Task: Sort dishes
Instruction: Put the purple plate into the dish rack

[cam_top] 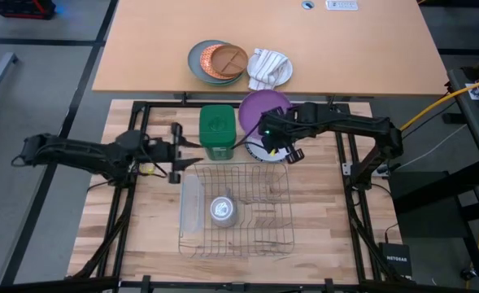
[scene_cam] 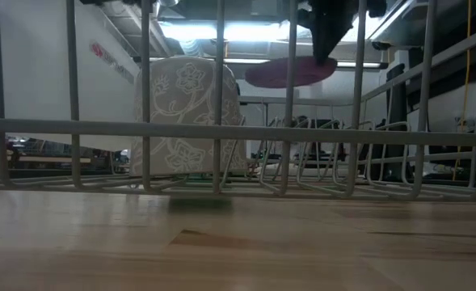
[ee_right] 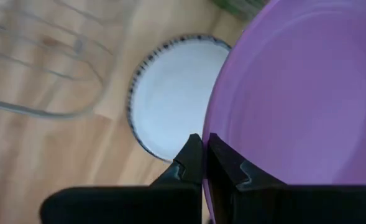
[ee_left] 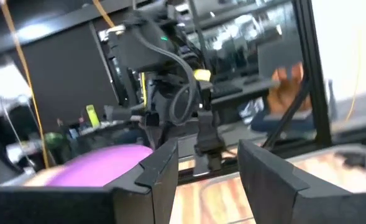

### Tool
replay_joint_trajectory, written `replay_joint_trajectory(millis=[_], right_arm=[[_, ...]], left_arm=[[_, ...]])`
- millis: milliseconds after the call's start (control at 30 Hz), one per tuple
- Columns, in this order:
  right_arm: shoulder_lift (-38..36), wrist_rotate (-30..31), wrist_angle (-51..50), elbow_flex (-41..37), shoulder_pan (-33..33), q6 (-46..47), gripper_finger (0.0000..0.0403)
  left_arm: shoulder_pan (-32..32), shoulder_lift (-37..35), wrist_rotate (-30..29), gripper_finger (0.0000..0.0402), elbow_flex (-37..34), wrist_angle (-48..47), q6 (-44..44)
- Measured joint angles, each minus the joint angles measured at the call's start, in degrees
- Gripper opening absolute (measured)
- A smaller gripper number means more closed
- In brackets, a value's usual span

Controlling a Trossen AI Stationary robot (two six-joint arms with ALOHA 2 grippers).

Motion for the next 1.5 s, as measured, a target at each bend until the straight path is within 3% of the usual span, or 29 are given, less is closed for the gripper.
replay_joint_trajectory(millis=[333, 500, 733, 1000, 1300, 1500], right_arm=[[0.0, -13.5, -0.4, 2.0, 0.0, 0.5, 0.0007], [0.0, -15.1, -2.5, 2.1, 1.3, 0.4, 0.0007], [0.0, -7.4, -3.3, 2.1, 6.7, 0.2, 0.0007], [0.0, 4.8, -1.5, 2.1, 14.7, 0.1, 0.0007], [4.0, 7.2, 1.6, 2.1, 17.1, -0.3, 0.0007], [7.1, 13.6, 1.5, 2.1, 17.1, -1.1, 0.0007]], left_arm=[[-0.4, 15.5, -0.5, 0.0155, 10.2, -0.1, 13.3], [-0.2, 19.3, -5.7, 0.0155, 12.0, 0.1, 14.4], [2.4, 19.6, -16.9, 0.0155, 12.0, 0.5, 1.3], [6.5, 19.6, -17.3, 0.0155, 12.1, 0.3, -11.6], [6.8, 19.6, -17.2, 0.0155, 12.1, -0.3, -20.0], [6.8, 19.6, -19.7, 0.0155, 12.1, -4.7, -21.4]])
